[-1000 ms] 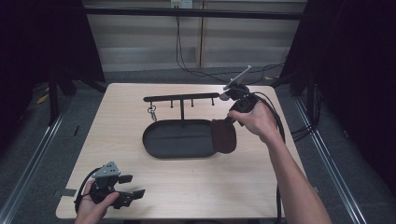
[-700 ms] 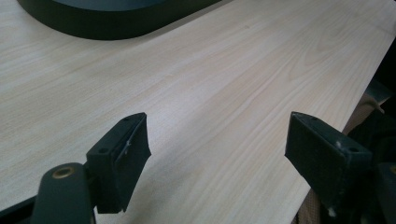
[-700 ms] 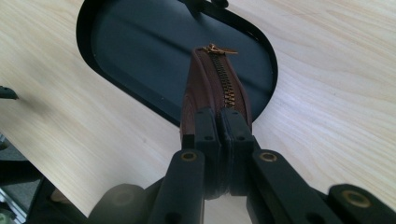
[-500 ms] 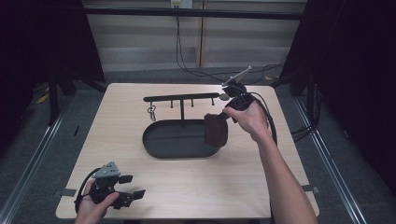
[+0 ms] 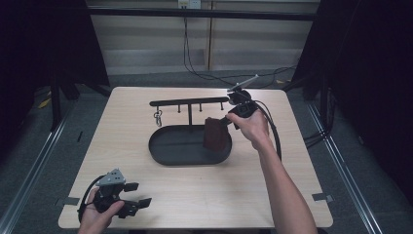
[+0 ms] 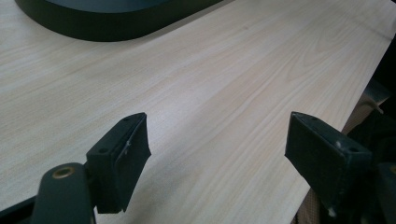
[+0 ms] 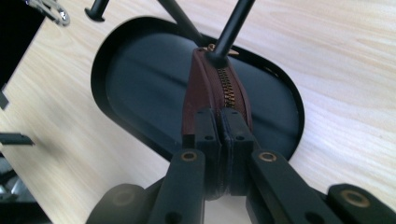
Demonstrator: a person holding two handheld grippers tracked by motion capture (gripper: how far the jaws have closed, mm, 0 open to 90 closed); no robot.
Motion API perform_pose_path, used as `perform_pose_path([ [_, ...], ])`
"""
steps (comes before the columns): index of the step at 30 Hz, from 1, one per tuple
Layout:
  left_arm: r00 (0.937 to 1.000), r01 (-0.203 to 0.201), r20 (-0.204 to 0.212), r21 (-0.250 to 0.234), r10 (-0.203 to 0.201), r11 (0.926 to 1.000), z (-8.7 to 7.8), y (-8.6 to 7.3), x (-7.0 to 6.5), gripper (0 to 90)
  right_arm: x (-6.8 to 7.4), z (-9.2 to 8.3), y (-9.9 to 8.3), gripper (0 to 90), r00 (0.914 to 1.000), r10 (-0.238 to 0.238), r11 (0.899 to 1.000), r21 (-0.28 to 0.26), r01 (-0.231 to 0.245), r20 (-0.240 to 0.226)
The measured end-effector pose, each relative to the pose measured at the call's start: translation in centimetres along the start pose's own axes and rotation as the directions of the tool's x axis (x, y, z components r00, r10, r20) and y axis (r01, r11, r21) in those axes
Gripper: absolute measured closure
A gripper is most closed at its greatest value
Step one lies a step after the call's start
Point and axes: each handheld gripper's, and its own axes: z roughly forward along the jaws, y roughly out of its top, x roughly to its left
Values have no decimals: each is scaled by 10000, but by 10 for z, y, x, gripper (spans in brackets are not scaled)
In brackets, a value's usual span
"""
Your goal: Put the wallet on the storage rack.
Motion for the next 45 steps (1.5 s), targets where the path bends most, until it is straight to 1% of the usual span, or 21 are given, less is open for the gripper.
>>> perform_pose_path([
  [2, 10000, -27, 9, -22, 27, 10000, 0, 0, 0, 215, -3, 3, -2, 868, 10000, 60, 9999, -118, -60, -45],
  [3, 10000, -14, 27, -25, 14, 10000, 0, 0, 0, 215, -5, 4, -3, 869, 9998, 223, 9989, -422, -222, 1],
  [4, 10000, -6, 28, -14, 6, 10000, 0, 0, 0, 215, -8, 4, -4, 870, 9993, 354, 9980, -519, -361, -144],
  [5, 10000, -8, 19, -7, 8, 10000, 0, 0, 0, 215, -11, 6, -5, 870, 9990, 399, 9981, -459, -409, -219],
  [6, 10000, -51, 13, 12, 51, 10000, 0, 0, 0, 215, -13, 8, -7, 870, 9990, 444, 9978, -497, -447, -77],
  [9, 10000, 19, 29, 4, -19, 10000, 1, 0, 0, 215, -22, 16, -12, 870, 9976, 663, 9952, -702, -676, -213],
  [10, 10000, -18, 12, 27, 18, 10000, 1, 0, 0, 215, -24, 18, -13, 870, 9966, 754, 9950, -637, -774, -335],
  [11, 10000, -9, 15, 22, 9, 10000, 1, 0, 0, 215, -26, 20, -15, 870, 9965, 780, 9941, -737, -801, -306],
  [12, 10000, -12, 20, 30, 12, 10000, 1, 0, 0, 216, -29, 23, -16, 870, 9957, 782, 9930, -848, -823, -503],
  [13, 10000, -9, -14, 34, 9, 10000, 1, 0, 1, 216, -31, 25, -17, 870, 9953, 774, 9935, -792, -819, -578],
  [14, 10000, -19, -18, 56, 19, 10000, 1, 0, 1, 215, -32, 28, -18, 871, 9953, 844, 9926, -836, -882, -485],
  [15, 10000, -33, -2, 40, 33, 10000, 1, 0, 1, 215, -34, 29, -19, 871, 9933, 881, 9916, -883, -946, -748],
  [17, 10000, -35, 4, 46, 35, 10000, 1, 0, 0, 215, -36, 32, -21, 870, 9924, 940, 9906, -923, -1012, -797],
  [18, 10000, -36, 4, 51, 35, 10000, 1, 0, 0, 216, -38, 32, -22, 870, 9906, 997, 9895, -956, -1086, -934],
  [21, 10000, -36, 49, 94, 35, 9999, 1, 0, 0, 215, -44, 33, -24, 869, 9903, 1093, 9881, -988, -1177, -858],
  [24, 10000, -31, 39, 100, 31, 9999, 2, 0, 0, 216, -52, 34, -29, 867, 9873, 1314, 9847, -1036, -1404, -891],
  [25, 10000, -32, 53, 111, 31, 9999, 2, 0, 0, 215, -54, 35, -31, 866, 9880, 1282, 9847, -1072, -1372, -866],
  [29, 10000, -39, 42, 117, 38, 9999, 2, 0, 0, 216, -63, 42, -37, 862, 9828, 1568, 9800, -1084, -1671, -970],
  [34, 10000, -14, 41, 113, 14, 9999, 2, 0, 0, 216, -64, 55, -39, 857, 9796, 1636, 9790, -1028, -1758, -1168],
  [42, 10000, -2, 35, 91, 1, 10000, 2, 1, 0, 216, -69, 71, -47, 846, 9775, 1776, 9763, -1043, -1895, -1137],
  [45, 10000, -12, 27, 101, 12, 9999, 2, 1, 1, 216, -68, 77, -48, 842, 9789, 1760, 9762, -1095, -1872, -1040],
])
